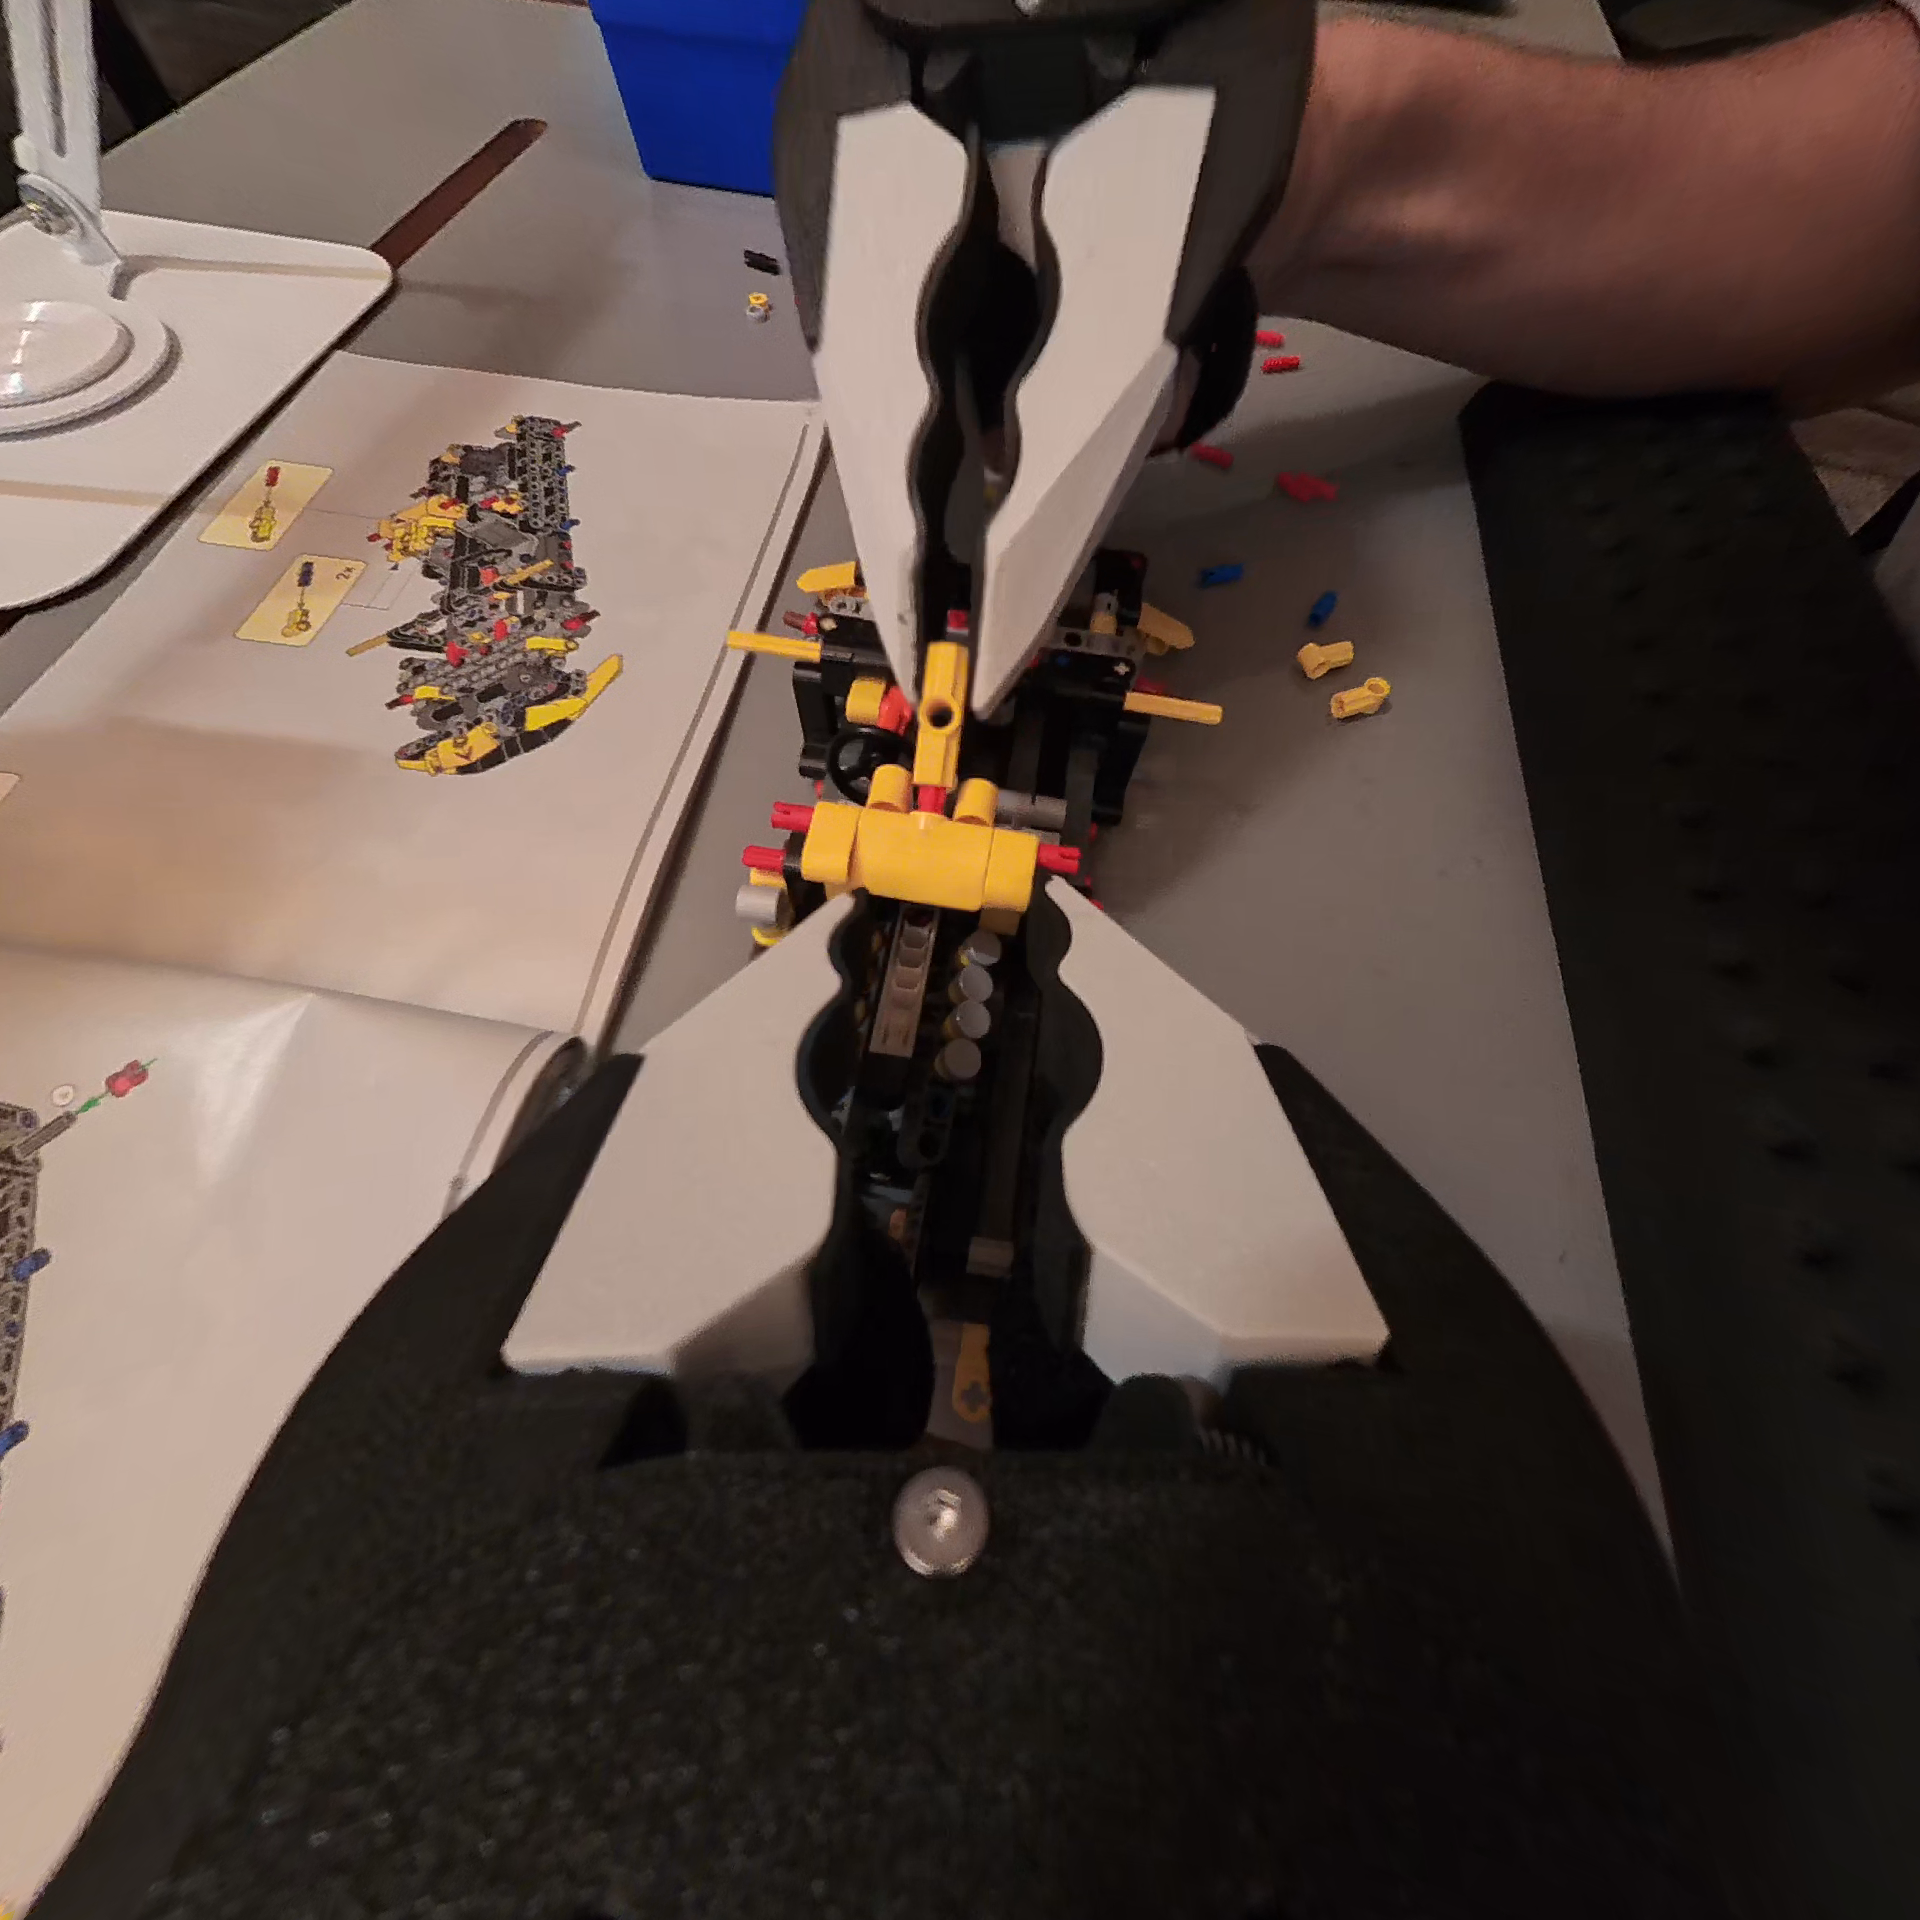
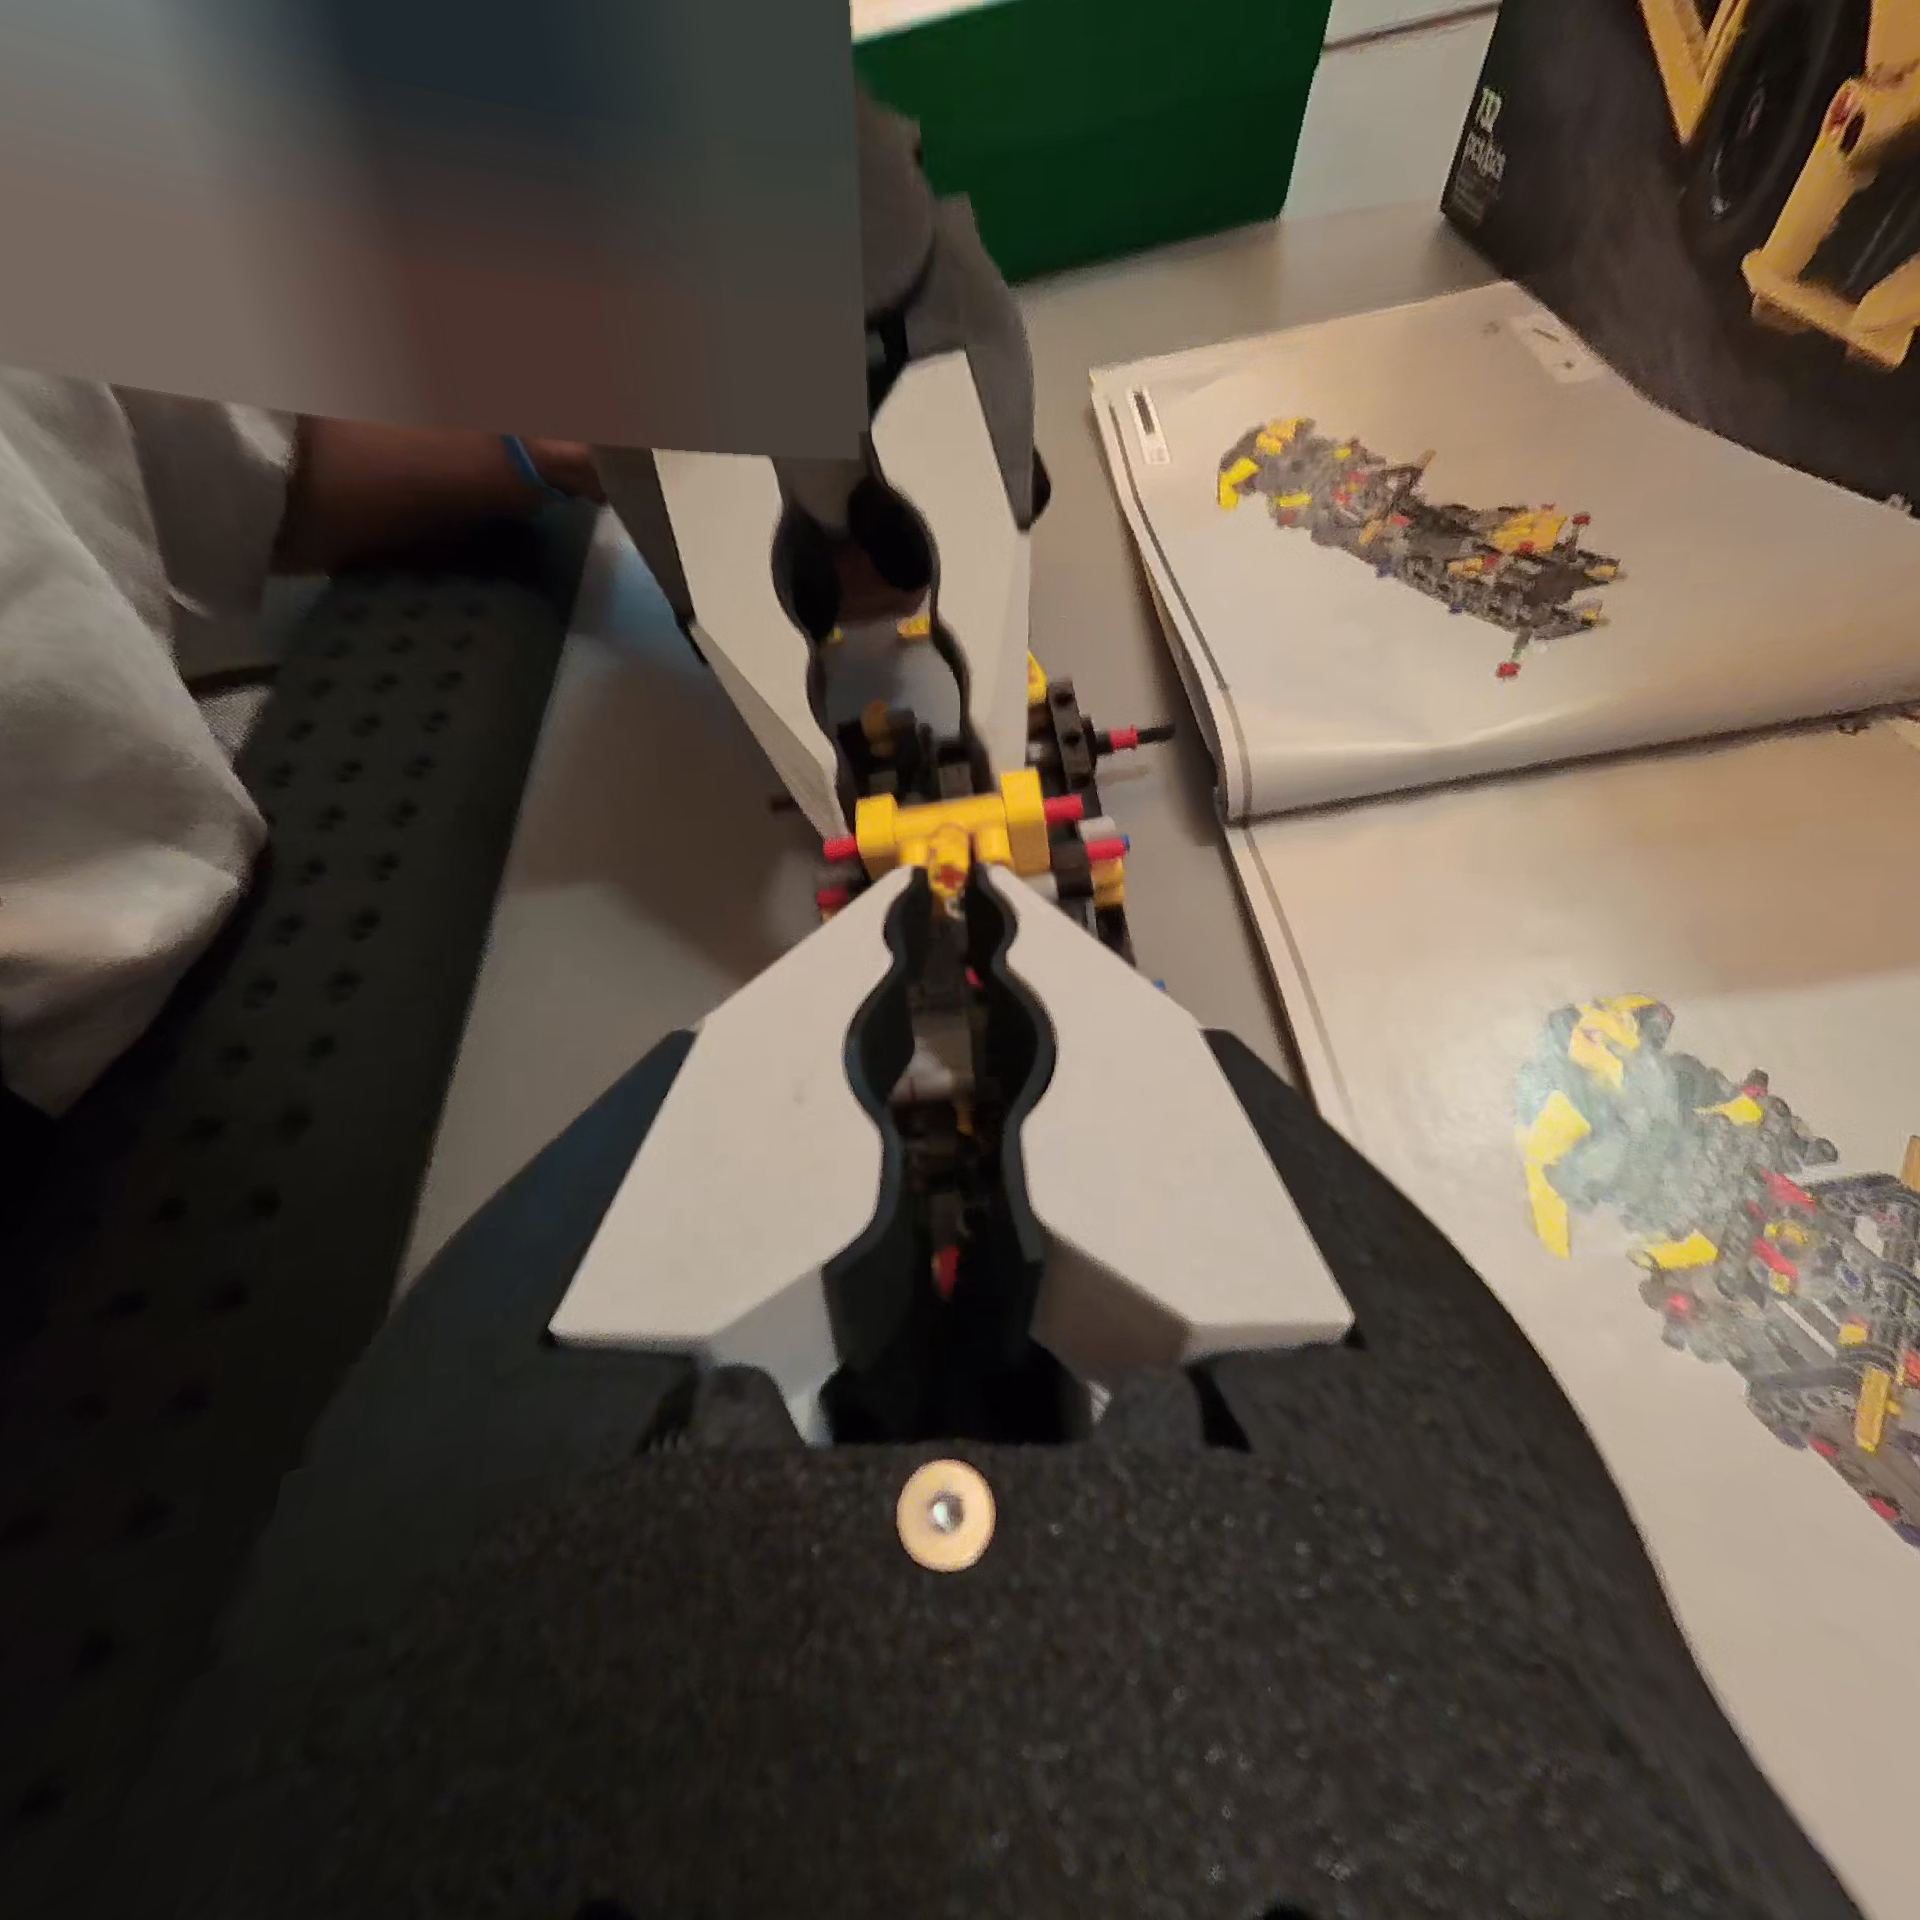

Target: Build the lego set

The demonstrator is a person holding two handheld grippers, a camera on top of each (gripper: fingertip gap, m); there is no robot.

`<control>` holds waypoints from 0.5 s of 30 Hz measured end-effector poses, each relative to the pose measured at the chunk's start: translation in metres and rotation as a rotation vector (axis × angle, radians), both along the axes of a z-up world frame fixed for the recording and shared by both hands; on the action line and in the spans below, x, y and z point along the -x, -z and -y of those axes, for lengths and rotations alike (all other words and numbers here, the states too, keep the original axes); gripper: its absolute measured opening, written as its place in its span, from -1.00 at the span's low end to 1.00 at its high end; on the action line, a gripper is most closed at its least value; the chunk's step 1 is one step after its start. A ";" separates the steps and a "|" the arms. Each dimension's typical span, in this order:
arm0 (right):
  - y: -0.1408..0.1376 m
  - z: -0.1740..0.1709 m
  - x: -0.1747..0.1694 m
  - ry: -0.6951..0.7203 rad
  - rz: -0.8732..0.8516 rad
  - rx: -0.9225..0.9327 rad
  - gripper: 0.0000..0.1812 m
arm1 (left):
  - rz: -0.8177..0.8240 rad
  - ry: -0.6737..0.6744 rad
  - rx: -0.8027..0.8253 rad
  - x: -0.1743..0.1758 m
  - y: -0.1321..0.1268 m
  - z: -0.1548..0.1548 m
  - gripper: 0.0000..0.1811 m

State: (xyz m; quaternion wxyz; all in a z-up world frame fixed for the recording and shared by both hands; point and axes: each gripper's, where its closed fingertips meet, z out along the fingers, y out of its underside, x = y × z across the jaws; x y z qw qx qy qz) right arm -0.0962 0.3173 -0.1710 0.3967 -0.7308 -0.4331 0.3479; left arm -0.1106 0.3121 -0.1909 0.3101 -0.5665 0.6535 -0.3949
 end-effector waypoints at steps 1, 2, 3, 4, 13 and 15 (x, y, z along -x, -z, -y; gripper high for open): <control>-0.002 -0.001 0.000 0.008 -0.007 0.000 -0.94 | -0.003 0.009 0.001 -0.001 0.000 0.003 -0.76; -0.001 -0.002 -0.001 0.006 0.017 -0.012 -0.94 | -0.002 0.007 -0.006 -0.001 0.000 0.002 -0.77; 0.000 -0.002 -0.003 0.009 0.037 -0.026 -0.94 | -0.004 0.003 -0.008 -0.002 0.000 0.001 -0.77; -0.001 -0.003 -0.003 0.017 0.039 -0.031 -0.94 | -0.005 -0.004 -0.003 -0.002 0.000 0.000 -0.77; 0.005 -0.001 -0.006 0.014 0.021 0.001 -0.94 | 0.010 -0.004 0.007 -0.002 0.000 0.000 -0.77; 0.008 -0.001 -0.007 0.012 0.028 0.010 -0.94 | 0.012 -0.007 0.010 -0.002 0.000 0.000 -0.77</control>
